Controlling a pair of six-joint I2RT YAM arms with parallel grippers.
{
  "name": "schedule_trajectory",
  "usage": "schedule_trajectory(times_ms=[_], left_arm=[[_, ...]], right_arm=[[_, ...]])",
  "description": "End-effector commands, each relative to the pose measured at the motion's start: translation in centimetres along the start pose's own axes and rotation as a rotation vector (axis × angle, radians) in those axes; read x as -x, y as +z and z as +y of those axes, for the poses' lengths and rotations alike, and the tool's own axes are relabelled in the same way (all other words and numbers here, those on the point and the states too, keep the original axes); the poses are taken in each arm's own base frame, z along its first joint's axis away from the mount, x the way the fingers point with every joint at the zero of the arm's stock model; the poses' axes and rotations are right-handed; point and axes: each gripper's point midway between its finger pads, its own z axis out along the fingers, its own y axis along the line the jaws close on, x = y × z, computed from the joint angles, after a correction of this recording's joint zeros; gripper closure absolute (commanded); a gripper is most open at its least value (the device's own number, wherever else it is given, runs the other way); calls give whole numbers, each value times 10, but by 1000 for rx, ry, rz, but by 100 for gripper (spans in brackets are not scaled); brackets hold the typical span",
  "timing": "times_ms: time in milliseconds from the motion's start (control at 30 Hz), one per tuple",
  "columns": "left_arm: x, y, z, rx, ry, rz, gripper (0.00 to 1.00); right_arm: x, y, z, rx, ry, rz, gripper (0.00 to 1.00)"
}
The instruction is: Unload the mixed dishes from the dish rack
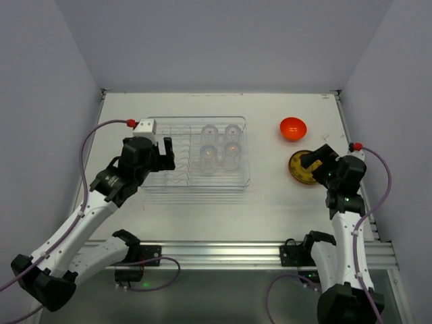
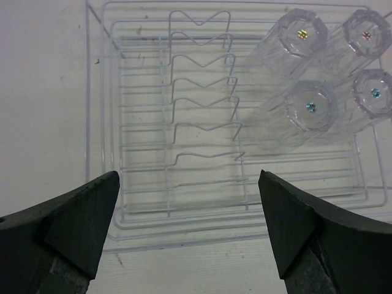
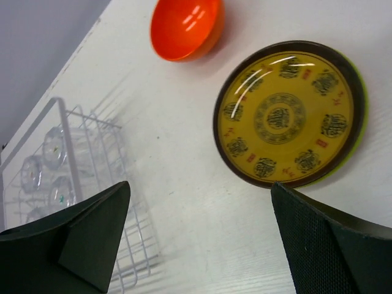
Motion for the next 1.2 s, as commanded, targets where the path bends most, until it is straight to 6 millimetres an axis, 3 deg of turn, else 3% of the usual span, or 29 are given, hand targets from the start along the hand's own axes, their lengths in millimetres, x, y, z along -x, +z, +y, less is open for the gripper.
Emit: schedule_trajectory(times_ms=[0,100,133,167,233,267,300,333,367,400,467,500,533,633,700,733,867,1167], left_arm=[[30,7,-42,-127,-80,-29,0],[43,21,-69,-102,-56,-28,0],[36,36,-80,-88,-19,11,0],[51,37,-95,-109,-13,-7,0],[49,59,-110,-100,24,28,0],[65,62,-121,-121,23,7,0],[68,69,-127,-123,44,10,0],[57,88,-133,-108,78,52,0],[68,92,-145,-134,83,45,0],[55,113,-151,-124,137,91,0],[52,129,-154,-104,173,132,0],[68,133,-161,-117,183,113,0],[55,153,-162,-98,203,160,0],[51,177,-167,-85,223,210,1],[37,190,-165,-61,237,264,3],[43,192,-163,-38,225,251,3],[35,204,-156,-13,180,268,4],[3,228,-149,21,144,310,10]], right_arm=[[-14,-2,6,47,-87,44,1],[-33,6,4,75,-84,104,1],[-40,7,6,96,-74,130,1],[-42,7,8,108,-74,142,1],[-42,6,12,121,-78,147,1],[-42,5,13,128,-80,147,1],[-43,3,15,140,-83,143,1],[-42,2,16,147,-83,135,1],[-42,1,16,150,-82,132,1],[-41,0,18,156,-84,127,1],[-41,-1,18,161,-85,125,1],[-42,-2,19,164,-84,131,1],[-43,-2,19,169,-84,136,1],[-49,-2,23,198,-80,165,1],[-49,-3,24,206,-80,170,1],[-49,-3,24,206,-80,170,1],[-48,-6,27,220,-82,158,1],[-50,-7,29,231,-81,166,1]])
